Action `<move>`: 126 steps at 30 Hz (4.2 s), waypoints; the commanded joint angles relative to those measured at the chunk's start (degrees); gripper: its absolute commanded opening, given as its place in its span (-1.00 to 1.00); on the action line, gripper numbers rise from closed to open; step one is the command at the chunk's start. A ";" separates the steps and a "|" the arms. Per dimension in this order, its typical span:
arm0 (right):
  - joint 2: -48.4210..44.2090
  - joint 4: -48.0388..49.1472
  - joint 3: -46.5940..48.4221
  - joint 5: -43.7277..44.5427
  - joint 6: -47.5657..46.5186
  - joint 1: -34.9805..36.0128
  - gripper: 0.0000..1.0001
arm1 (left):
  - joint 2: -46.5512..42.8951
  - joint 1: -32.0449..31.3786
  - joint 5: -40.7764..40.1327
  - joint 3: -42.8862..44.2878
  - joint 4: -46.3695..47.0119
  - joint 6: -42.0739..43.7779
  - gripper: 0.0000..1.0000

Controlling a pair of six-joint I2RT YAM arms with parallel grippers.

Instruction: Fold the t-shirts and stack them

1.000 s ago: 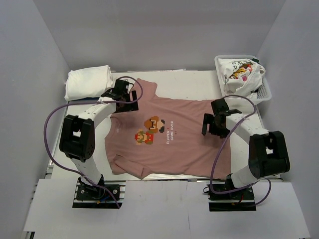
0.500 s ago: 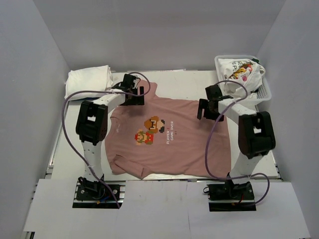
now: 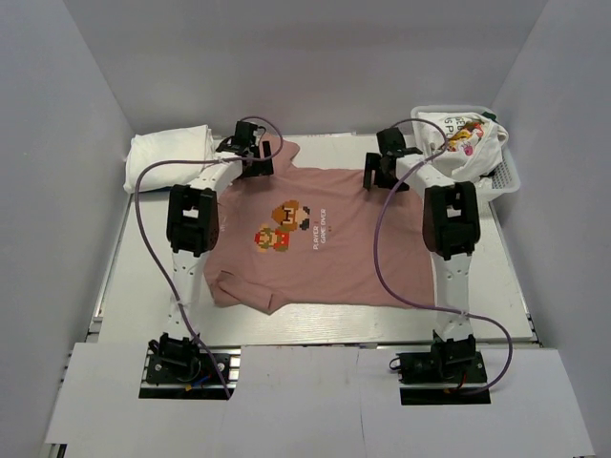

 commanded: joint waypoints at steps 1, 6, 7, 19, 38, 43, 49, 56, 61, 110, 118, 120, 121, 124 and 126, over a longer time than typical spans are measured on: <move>9.90 -1.22 10.58 2.03 -4.14 -0.25 0.81 | 3.16 3.27 2.11 2.07 -2.78 -2.68 0.99; 17.76 -2.80 29.40 0.81 -8.63 -0.68 0.81 | 4.22 5.03 5.98 4.61 2.85 -2.07 0.99; 16.81 1.47 28.72 0.20 -9.07 -0.69 0.81 | 4.83 5.03 6.51 5.31 3.38 -2.07 0.99; -5.16 7.31 16.33 -19.58 -17.94 4.58 0.81 | -13.23 4.51 12.85 -3.24 3.12 -0.31 0.99; -17.06 12.06 -17.87 -33.65 -8.55 37.45 0.81 | -93.22 4.33 -1.66 -76.67 -16.21 -33.00 0.99; -10.73 9.95 -14.89 -31.37 -7.75 41.06 0.81 | -100.36 4.33 -2.18 -77.47 -18.49 -33.62 0.99; -8.95 7.05 -13.13 -26.88 -8.11 42.64 0.01 | -100.36 4.33 -4.03 -75.80 -20.70 -33.62 0.99; -16.32 8.28 -16.99 -28.45 -7.93 45.71 -1.00 | -98.70 4.33 -2.37 -77.39 -16.41 -33.10 0.99; -20.73 7.32 -20.50 -33.47 -11.70 47.91 -1.00 | -96.59 4.33 -1.66 -78.53 -14.46 -32.57 0.99; -23.47 36.22 -33.79 -23.35 -21.81 59.70 0.45 | -52.38 2.66 8.09 -72.03 8.22 -24.22 0.99; -15.29 38.16 -28.95 -22.13 -25.77 59.34 0.45 | -52.38 2.66 7.58 -72.03 8.22 -23.69 0.99; -14.76 38.25 -28.51 -23.01 -25.42 59.34 0.00 | -52.38 2.66 7.57 -71.50 8.22 -23.08 0.99; -15.71 37.47 -28.16 -24.66 -24.98 59.34 -0.31 | -52.38 2.66 7.57 -70.98 8.22 -23.08 0.99; -19.05 39.19 -31.30 -27.57 -24.02 59.52 -0.86 | -51.07 2.66 6.26 -70.44 8.22 -23.08 0.99; -24.41 40.01 -34.39 -29.07 -22.71 59.52 -0.86 | -49.14 3.19 6.26 -68.43 9.62 -23.08 0.99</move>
